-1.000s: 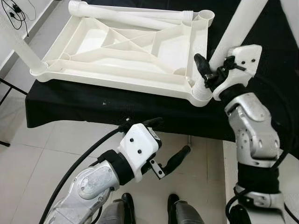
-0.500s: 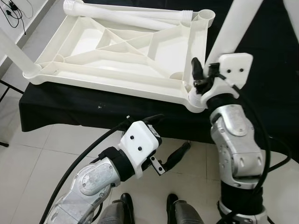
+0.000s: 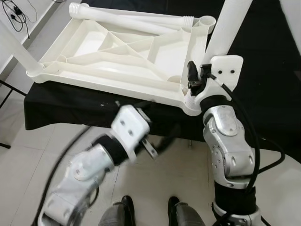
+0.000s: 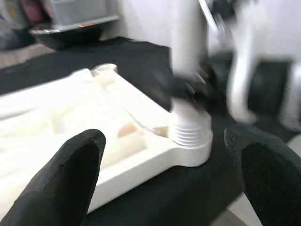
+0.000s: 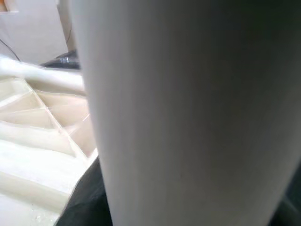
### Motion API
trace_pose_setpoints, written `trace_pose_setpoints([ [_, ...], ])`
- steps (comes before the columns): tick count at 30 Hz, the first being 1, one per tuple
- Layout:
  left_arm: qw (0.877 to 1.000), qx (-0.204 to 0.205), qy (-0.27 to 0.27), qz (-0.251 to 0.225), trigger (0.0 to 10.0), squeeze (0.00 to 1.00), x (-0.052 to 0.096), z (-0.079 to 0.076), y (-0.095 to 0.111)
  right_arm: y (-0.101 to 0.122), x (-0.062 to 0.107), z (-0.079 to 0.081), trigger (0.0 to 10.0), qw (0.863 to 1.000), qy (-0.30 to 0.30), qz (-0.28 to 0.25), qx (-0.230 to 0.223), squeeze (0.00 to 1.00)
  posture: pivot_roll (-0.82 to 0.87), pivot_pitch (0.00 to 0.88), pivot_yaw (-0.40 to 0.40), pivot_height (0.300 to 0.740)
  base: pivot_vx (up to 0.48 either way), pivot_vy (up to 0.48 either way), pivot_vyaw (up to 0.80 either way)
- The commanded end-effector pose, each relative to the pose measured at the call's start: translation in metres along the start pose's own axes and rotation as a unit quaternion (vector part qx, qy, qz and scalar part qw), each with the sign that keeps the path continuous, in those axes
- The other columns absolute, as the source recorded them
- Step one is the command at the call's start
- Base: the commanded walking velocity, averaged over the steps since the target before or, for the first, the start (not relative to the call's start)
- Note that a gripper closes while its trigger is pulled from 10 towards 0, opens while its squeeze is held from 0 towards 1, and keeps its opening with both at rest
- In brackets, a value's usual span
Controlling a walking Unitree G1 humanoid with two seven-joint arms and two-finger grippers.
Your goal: Building children table
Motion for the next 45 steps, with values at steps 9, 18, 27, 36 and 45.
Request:
trace_pose_setpoints([
  [9, 1.0, 0.008, -0.011, 0.007, 10.0, 0.0, 0.004, -0.003, -0.005, -0.005, -0.003, 0.0, 10.0, 0.998, 0.025, -0.001, -0.055, 0.28, 0.08, 0.285, 0.029, 0.74, 0.0, 0.0, 0.0],
  [18, 0.999, 0.031, -0.029, 0.007, 10.0, 0.0, 0.001, -0.018, -0.007, 0.024, -0.019, -0.01, 10.0, 0.981, 0.155, -0.107, -0.052, 0.0, 0.09, 0.275, 0.018, 0.74, 0.0, 0.0, 0.0],
  [27, 0.998, 0.041, -0.037, 0.01, 10.0, 0.0, 0.003, -0.027, -0.009, 0.042, -0.038, -0.034, 10.0, 0.929, 0.344, -0.139, -0.017, 0.0, 0.1, 0.278, 0.011, 0.74, 0.0, 0.0, 0.0],
  [36, 0.999, 0.039, -0.033, 0.009, 10.0, 0.0, 0.005, -0.028, -0.006, 0.03, -0.048, -0.042, 10.0, 0.869, 0.486, -0.093, -0.002, 0.0, 0.11, 0.286, 0.002, 0.74, 0.0, 0.0, 0.0],
  [45, 0.999, 0.038, -0.031, 0.011, 10.0, 0.0, 0.007, -0.028, -0.006, 0.019, -0.064, -0.052, 0.0, 0.86, 0.506, -0.067, -0.032, 0.0, 0.12, 0.292, -0.001, 0.74, 0.0, 0.0, 0.0],
])
Point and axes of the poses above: a point about 5 cm out from each wrist's last joint towards the gripper, its own x axis pointing back from the gripper into the wrist, its own y axis along the axis of the wrist's last joint, z = x × y, the point moved 1 cm from there along -x, pointing out of the wrist towards the gripper, and after that the axes turned 5 degrees about x, right-handed, at the moved point
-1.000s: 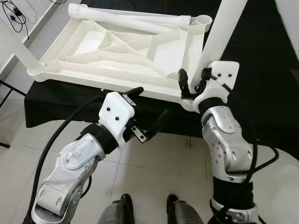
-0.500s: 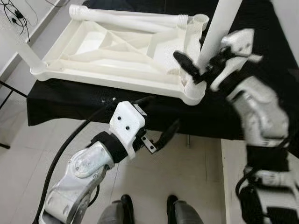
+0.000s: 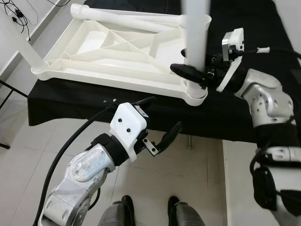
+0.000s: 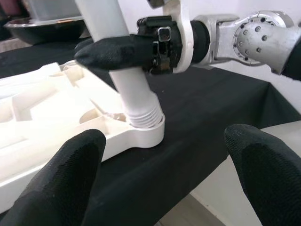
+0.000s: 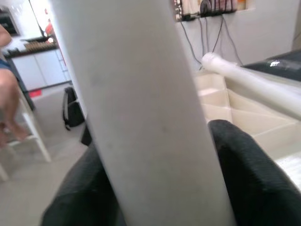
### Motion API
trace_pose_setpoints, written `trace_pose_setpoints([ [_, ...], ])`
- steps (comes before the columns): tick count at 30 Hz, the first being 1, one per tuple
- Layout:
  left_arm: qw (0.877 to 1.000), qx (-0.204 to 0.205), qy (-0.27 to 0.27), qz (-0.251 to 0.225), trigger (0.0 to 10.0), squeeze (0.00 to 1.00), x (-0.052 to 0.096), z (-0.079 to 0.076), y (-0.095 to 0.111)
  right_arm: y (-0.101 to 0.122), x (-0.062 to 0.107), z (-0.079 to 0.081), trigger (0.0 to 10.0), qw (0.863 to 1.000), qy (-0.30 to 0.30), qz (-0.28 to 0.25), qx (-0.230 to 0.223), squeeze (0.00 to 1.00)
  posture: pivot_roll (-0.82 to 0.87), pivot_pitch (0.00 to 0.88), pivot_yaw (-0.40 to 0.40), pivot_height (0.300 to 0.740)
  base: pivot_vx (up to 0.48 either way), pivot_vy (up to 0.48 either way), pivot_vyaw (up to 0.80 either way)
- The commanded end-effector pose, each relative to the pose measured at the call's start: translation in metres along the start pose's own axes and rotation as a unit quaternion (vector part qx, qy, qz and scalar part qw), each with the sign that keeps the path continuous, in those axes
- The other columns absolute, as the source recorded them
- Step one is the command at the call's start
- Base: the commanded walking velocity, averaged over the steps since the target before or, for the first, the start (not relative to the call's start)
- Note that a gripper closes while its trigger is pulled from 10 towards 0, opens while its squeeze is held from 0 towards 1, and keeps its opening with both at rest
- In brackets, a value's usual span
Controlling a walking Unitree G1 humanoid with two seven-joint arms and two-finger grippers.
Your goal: Building children table
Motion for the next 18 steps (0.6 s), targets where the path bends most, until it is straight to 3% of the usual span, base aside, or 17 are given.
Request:
trace_pose_setpoints([
  [1, 1.0, 0.003, -0.006, 0.003, 10.0, 0.0, 0.004, -0.005, 0.0, -0.013, 0.0, 0.003, 0.0, 1.0, 0.022, 0.015, -0.016, 0.0, 0.12, 0.292, -0.001, 0.74, 0.0, 0.0, 0.0],
  [11, 1.0, 0.005, -0.004, 0.005, 10.0, 0.0, 0.004, -0.006, 0.0, -0.017, 0.002, -0.005, 0.0, 1.0, -0.025, 0.01, -0.016, 0.0, 0.12, 0.299, -0.007, 0.74, 0.0, 0.0, 0.0],
  [18, 1.0, 0.004, -0.005, 0.008, 10.0, 0.0, 0.005, -0.007, -0.001, -0.024, 0.019, -0.001, 0.0, 0.997, -0.041, -0.03, -0.057, 0.0, 0.12, 0.301, -0.004, 0.74, 0.0, 0.0, 0.0],
])
Point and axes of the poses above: a point about 5 cm out from each wrist's last joint towards the gripper, its own x axis pointing back from the gripper into the wrist, its own y axis along the axis of the wrist's last joint, z = x × y, the point moved 1 cm from there along -x, pointing out of the wrist towards the gripper, and after that the axes turned 5 degrees about x, right-handed, at the moved point
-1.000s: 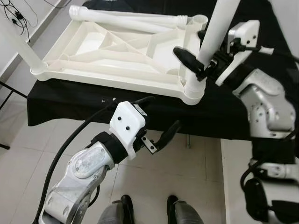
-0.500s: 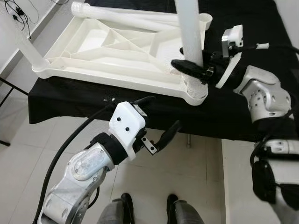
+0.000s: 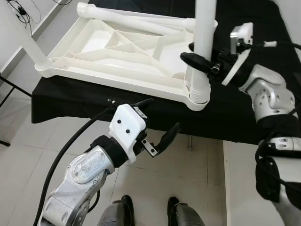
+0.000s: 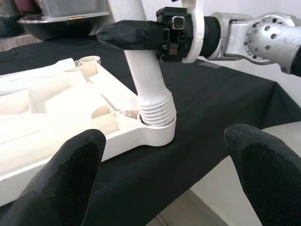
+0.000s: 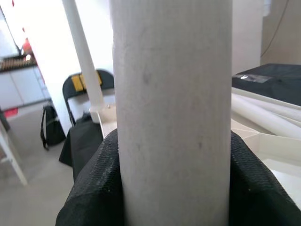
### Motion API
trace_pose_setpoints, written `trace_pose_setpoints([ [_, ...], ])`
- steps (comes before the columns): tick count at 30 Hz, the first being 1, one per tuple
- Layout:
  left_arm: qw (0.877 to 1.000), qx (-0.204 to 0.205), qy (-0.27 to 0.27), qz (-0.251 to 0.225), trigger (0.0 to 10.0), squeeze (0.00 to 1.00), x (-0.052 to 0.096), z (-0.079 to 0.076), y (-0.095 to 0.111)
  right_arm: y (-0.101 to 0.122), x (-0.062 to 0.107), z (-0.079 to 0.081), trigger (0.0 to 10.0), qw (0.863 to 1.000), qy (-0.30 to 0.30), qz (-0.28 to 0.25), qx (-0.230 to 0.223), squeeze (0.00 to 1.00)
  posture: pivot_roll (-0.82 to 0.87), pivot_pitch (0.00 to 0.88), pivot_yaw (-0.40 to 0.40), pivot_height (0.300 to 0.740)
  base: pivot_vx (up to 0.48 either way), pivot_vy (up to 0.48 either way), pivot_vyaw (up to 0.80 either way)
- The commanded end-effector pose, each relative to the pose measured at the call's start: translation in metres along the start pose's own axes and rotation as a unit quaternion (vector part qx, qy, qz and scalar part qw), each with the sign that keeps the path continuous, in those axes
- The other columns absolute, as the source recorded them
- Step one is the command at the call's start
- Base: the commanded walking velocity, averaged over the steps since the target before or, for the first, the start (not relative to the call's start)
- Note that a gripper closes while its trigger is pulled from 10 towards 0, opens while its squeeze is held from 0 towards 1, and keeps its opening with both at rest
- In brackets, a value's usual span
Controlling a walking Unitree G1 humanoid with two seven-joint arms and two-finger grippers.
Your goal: Building children table
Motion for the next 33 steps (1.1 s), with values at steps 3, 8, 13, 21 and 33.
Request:
trace_pose_setpoints([
  [3, 1.0, -0.004, -0.01, 0.001, 10.0, 0.0, 0.002, -0.005, 0.002, -0.011, 0.01, 0.001, 0.0, 0.999, 0.001, -0.015, -0.044, 0.0, 0.12, 0.296, -0.003, 0.74, 0.0, 0.0, 0.0],
  [8, 1.0, -0.005, -0.009, 0.001, 10.0, 0.0, 0.002, -0.004, 0.002, -0.004, 0.021, -0.006, 0.0, 0.997, -0.034, -0.047, -0.051, 0.0, 0.11, 0.293, -0.004, 0.74, 0.0, 0.0, 0.0],
  [13, 1.0, -0.006, -0.013, 0.003, 10.0, 0.0, 0.002, -0.005, 0.001, -0.009, 0.031, 0.006, 0.0, 0.993, -0.081, -0.079, -0.041, 0.0, 0.11, 0.294, 0.006, 0.74, 0.0, 0.0, 0.0],
  [21, 1.0, -0.008, -0.017, 0.005, 10.0, 0.0, 0.002, -0.005, 0.0, -0.001, 0.03, 0.005, 0.0, 0.969, -0.218, -0.104, 0.059, 0.0, 0.11, 0.286, 0.01, 0.74, 0.0, 0.0, 0.0],
  [33, 1.0, -0.008, -0.018, 0.005, 10.0, 0.0, 0.002, -0.005, -0.001, 0.013, 0.026, 0.023, 0.0, 0.959, -0.2, -0.068, 0.188, 0.0, 0.11, 0.277, 0.016, 0.74, 0.0, 0.0, 0.0],
])
Point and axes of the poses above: a point about 5 cm out from each wrist's last joint towards the gripper, its own x axis pointing back from the gripper into the wrist, its own y axis along the axis of the wrist's last joint, z = x × y, the point moved 1 cm from there along -x, pointing out of the wrist towards the gripper, and after that the axes turned 5 degrees about x, right-handed, at the moved point
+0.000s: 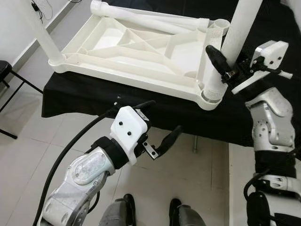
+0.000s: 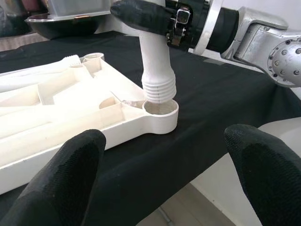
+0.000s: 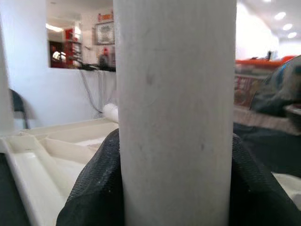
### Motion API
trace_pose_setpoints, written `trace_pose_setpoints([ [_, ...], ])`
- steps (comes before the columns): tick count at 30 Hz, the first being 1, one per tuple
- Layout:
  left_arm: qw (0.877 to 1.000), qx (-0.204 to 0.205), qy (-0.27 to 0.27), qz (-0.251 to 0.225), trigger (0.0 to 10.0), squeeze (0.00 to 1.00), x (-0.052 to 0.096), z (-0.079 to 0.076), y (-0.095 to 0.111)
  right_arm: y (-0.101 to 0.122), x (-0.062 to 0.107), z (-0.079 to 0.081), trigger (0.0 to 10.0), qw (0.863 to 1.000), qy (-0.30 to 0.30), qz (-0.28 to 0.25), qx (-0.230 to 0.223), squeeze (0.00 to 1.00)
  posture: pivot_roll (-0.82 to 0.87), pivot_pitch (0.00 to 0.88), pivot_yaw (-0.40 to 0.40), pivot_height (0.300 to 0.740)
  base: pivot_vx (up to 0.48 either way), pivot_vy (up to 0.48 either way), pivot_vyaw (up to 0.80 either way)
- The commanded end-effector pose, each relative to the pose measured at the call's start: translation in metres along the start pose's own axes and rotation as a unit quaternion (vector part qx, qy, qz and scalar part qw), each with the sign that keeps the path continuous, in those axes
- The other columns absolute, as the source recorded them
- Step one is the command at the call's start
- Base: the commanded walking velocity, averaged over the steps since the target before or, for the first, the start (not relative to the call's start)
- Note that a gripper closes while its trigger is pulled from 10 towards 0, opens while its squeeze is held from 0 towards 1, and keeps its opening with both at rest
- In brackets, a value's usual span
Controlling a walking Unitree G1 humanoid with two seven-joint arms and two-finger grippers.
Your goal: Building children table
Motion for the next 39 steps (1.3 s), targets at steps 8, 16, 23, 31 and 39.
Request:
trace_pose_setpoints([
  [8, 1.0, -0.001, -0.011, 0.002, 10.0, 0.0, 0.002, -0.004, -0.001, -0.008, 0.01, 0.019, 0.0, 0.998, -0.037, -0.004, -0.051, 0.0, 0.1, 0.287, 0.024, 0.74, 0.0, 0.0, 0.0],
  [16, 1.0, -0.001, -0.011, 0.003, 10.0, 0.0, 0.001, -0.003, -0.001, -0.012, 0.009, 0.023, 0.0, 0.989, -0.067, -0.016, -0.134, 0.0, 0.1, 0.29, 0.022, 0.74, 0.0, 0.0, 0.0],
  [23, 1.0, -0.001, -0.012, 0.003, 10.0, 0.0, 0.001, -0.004, -0.002, -0.027, -0.001, 0.013, 10.0, 0.989, -0.057, -0.004, -0.133, 0.0, 0.1, 0.295, 0.023, 0.74, 0.0, 0.0, 0.0],
  [31, 1.0, -0.004, -0.007, 0.009, 10.0, 0.0, 0.006, -0.005, 0.001, -0.019, -0.032, 0.002, 10.0, 0.987, 0.033, -0.034, -0.152, 0.0, 0.16, 0.322, 0.02, 0.74, 0.0, 0.0, 0.0],
  [39, 1.0, -0.004, -0.002, 0.025, 10.0, 0.0, 0.015, -0.005, 0.002, 0.004, -0.045, -0.004, 10.0, 0.967, 0.167, -0.082, -0.176, 0.0, 0.19, 0.357, 0.036, 0.74, 0.0, 0.0, 0.0],
])
Point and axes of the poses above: a point about 5 cm out from each wrist's last joint towards the gripper, its own x axis pointing back from the gripper into the wrist, its own y axis along the axis of the wrist's last joint, z = x × y, the point moved 1 cm from there along -x, pointing out of the wrist towards the gripper, and after that the axes turned 5 degrees about x, right-handed, at the moved point
